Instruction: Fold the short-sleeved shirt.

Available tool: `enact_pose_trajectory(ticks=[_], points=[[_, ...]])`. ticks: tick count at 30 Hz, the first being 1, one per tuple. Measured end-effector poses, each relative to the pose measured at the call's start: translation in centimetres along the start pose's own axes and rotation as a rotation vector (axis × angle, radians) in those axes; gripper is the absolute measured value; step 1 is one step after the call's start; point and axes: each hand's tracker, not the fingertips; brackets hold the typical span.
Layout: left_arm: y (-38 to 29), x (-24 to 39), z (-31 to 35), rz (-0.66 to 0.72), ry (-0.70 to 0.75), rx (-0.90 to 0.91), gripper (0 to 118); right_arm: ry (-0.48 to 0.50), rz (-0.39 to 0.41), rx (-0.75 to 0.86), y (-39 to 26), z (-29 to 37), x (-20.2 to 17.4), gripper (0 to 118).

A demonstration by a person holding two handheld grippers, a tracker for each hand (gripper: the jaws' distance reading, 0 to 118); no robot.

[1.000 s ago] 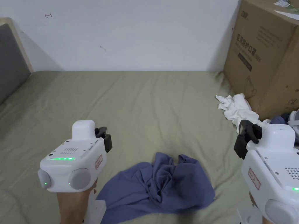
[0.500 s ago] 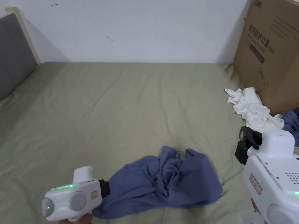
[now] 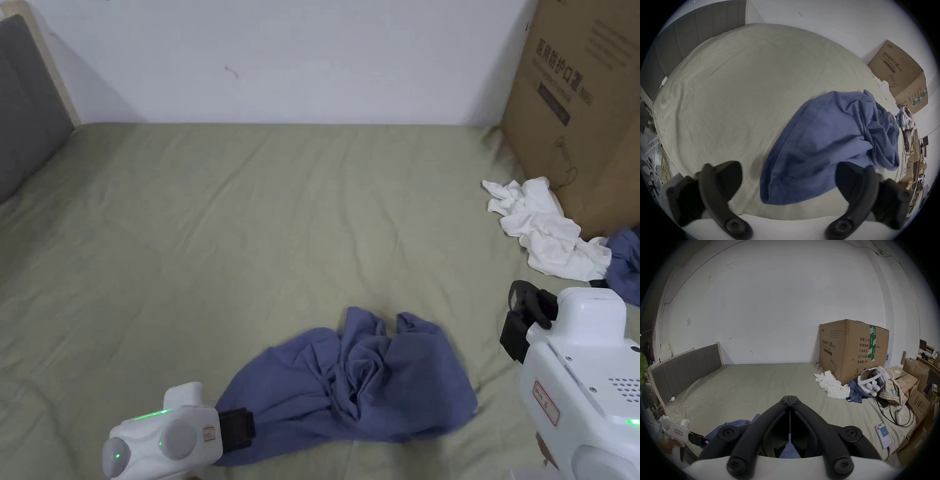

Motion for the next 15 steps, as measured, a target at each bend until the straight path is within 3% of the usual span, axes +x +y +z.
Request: enact_pose_trajectory(ticks=[2, 4, 6, 7, 8, 15], points=[[-0.1, 0.5, -0.2, -0.026, 0.033, 0.003, 46, -0.003, 0.000, -0.002, -0.1, 0.0, 0.2, 3], [-0.1, 1.2, -0.9, -0.080, 0.028, -0.042, 36, -0.006, -0.002, -0.006, -0.2, -0.1, 0.3, 3], [-0.5, 2.3, -0.7, -0.174, 0.071, -0.016, 34, -0.008, -0.007, -0.012, -0.4, -0.2, 0.6, 3], [-0.5, 2.5, -0.9, -0.184, 0.045, -0.013, 28, -0.009, -0.009, -0.014, -0.5, -0.3, 0.6, 3], [-0.5, 2.7, -0.9, -0.173, 0.019, -0.015, 13, -0.011, -0.011, -0.019, -0.7, -0.4, 0.8, 3], [-0.2, 2.1, 2.2, -0.068, -0.148, 0.113, 10, 0.000, -0.042, -0.129, -1.8, -3.5, 2.3, 3]])
